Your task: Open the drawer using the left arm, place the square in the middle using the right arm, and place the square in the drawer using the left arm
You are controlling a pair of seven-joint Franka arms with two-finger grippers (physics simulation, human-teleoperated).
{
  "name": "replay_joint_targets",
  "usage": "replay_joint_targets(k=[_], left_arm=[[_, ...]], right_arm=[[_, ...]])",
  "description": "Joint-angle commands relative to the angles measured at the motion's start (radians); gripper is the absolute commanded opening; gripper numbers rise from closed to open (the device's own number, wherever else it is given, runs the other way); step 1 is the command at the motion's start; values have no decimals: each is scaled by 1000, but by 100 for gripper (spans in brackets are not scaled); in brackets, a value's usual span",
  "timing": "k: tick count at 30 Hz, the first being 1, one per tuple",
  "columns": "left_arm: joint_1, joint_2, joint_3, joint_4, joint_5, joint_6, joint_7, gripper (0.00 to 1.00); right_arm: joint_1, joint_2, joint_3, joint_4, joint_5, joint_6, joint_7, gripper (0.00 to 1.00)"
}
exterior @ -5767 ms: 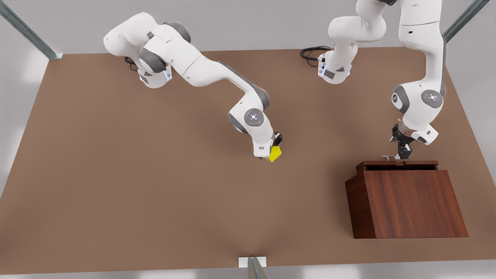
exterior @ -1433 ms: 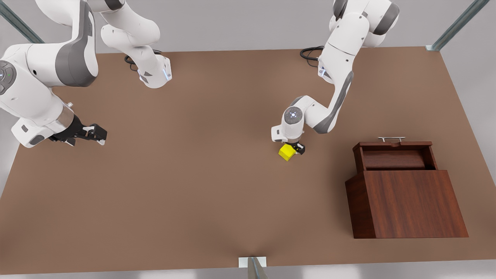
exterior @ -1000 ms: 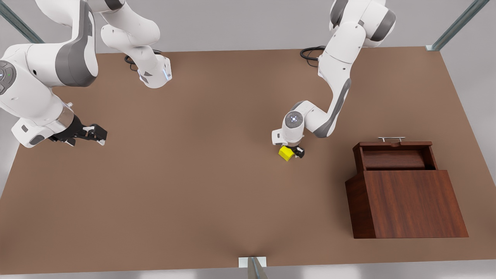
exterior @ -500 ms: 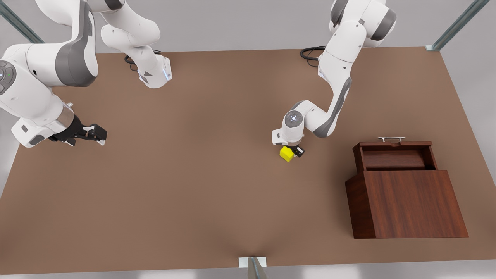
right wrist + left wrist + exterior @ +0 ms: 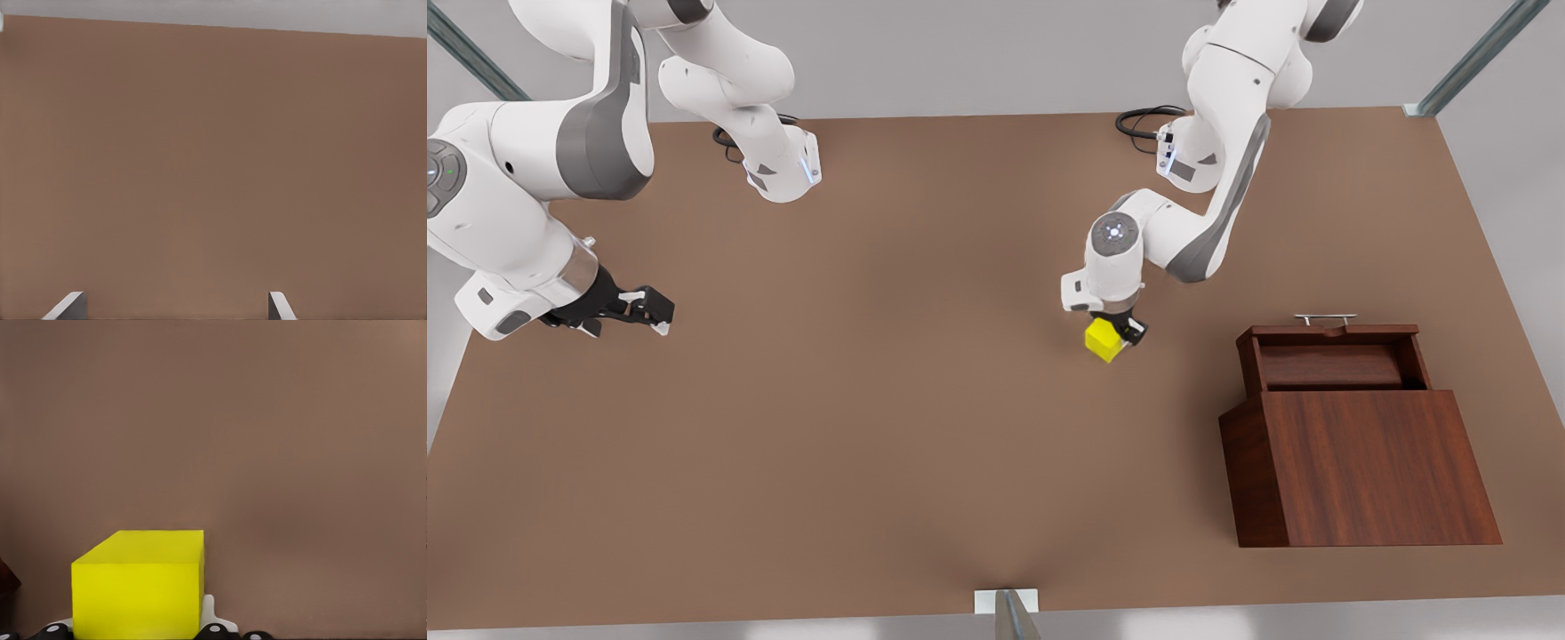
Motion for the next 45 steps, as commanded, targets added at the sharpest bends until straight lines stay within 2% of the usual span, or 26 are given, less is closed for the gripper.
replay_joint_targets(k=[1, 4, 7, 17, 22, 35, 36, 37, 42, 45], left_arm=[[1, -9, 0, 0, -11, -7, 0, 73], [1, -94, 52, -5, -28, -90, 79, 73], [1, -151, 150, -14, -54, -150, 232, 73], [-2, -206, 500, -37, -66, -142, 899, 73], [4, -180, 589, -37, -66, -70, 1059, 73], [14, -109, 641, -37, -108, -30, 1292, 73], [14, -105, 641, -37, -108, -24, 1294, 74], [14, -100, 641, -35, -108, -23, 1295, 100], [12, -98, 641, -32, -120, -32, 1294, 100], [6, -97, 632, 60, -180, -202, 1076, 100]], right_arm=[[-1, 0, 1, 0, 1, 0, 0, 100], [-1, 0, 1, 0, 1, 0, 0, 100], [-1, 0, 1, 0, 1, 0, 0, 100], [-1, 0, 1, 0, 1, 0, 0, 100], [-1, 0, 1, 0, 1, 0, 0, 100], [-1, 0, 1, 0, 1, 0, 0, 100], [-1, 0, 1, 0, 1, 0, 0, 100], [-1, 0, 1, 0, 1, 0, 0, 100], [-1, 0, 1, 0, 1, 0, 0, 100], [-1, 0, 1, 0, 1, 0, 0, 100]])
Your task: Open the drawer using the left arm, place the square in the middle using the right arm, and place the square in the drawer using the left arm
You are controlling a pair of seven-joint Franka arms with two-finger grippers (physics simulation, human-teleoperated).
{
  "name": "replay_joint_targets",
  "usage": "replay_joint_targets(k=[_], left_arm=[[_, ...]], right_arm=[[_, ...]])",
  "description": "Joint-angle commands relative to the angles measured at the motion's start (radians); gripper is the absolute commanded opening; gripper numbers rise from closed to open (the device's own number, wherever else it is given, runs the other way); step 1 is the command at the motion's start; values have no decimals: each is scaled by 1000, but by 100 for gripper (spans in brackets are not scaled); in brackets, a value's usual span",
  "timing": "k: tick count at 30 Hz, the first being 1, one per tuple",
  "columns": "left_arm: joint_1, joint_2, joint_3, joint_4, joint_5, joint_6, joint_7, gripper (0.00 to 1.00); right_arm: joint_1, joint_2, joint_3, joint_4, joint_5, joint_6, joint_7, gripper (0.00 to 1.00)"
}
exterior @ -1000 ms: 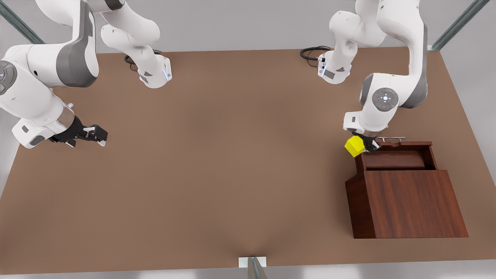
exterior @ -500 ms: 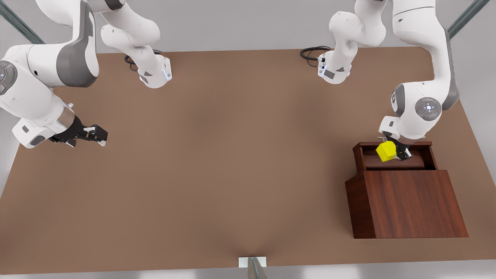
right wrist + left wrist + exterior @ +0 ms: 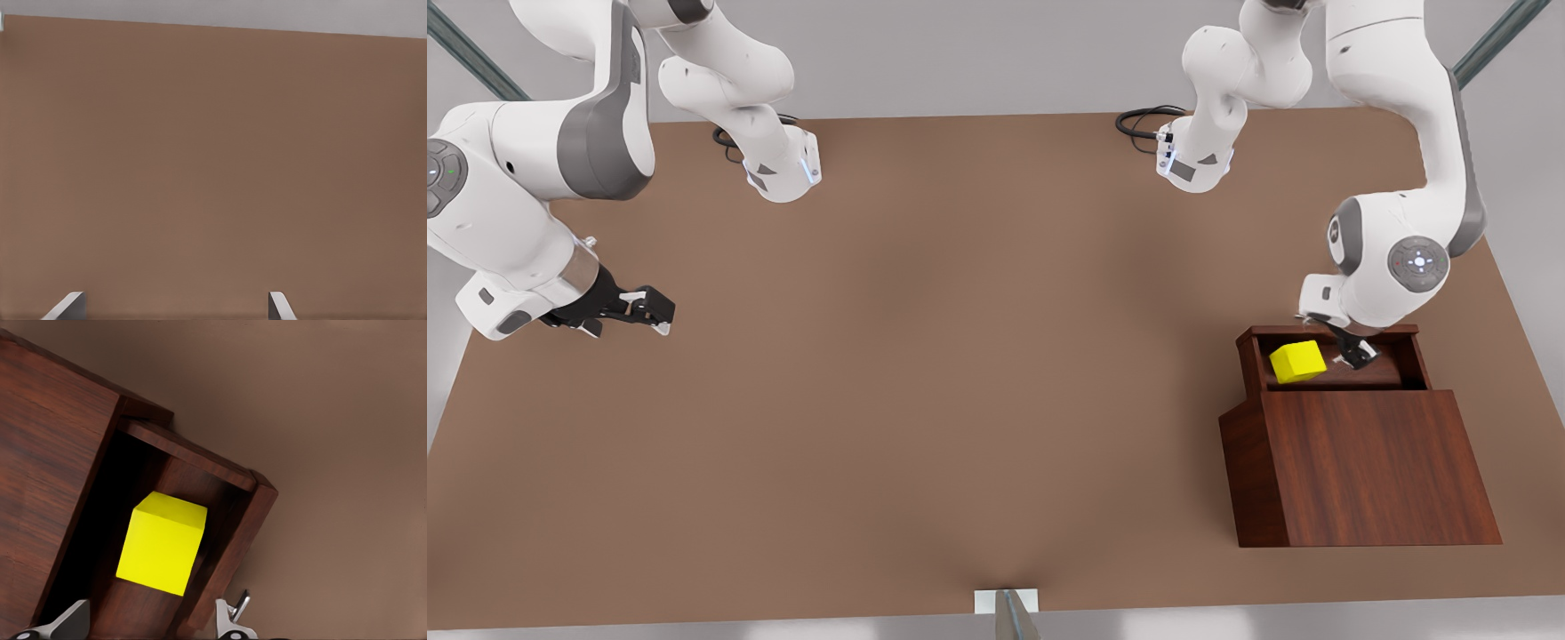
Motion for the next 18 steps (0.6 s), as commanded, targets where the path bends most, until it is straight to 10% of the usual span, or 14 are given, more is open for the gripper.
replay_joint_targets(k=[1, 7, 12, 18], left_arm=[[-9, 1, -10, 27, -34, -54, -61, 100], [-6, 18, -92, 316, -228, -196, -863, 100], [471, 24, -654, 414, -84, -187, -1026, 100], [483, -8, -682, 351, 4, -131, -1024, 100]], right_arm=[[1, 0, 0, 0, 0, 0, 0, 100], [0, 0, 0, 0, 0, -2, 0, 100], [0, 0, 0, 0, 0, 0, 0, 100], [0, 0, 0, 0, 0, 0, 0, 100]])
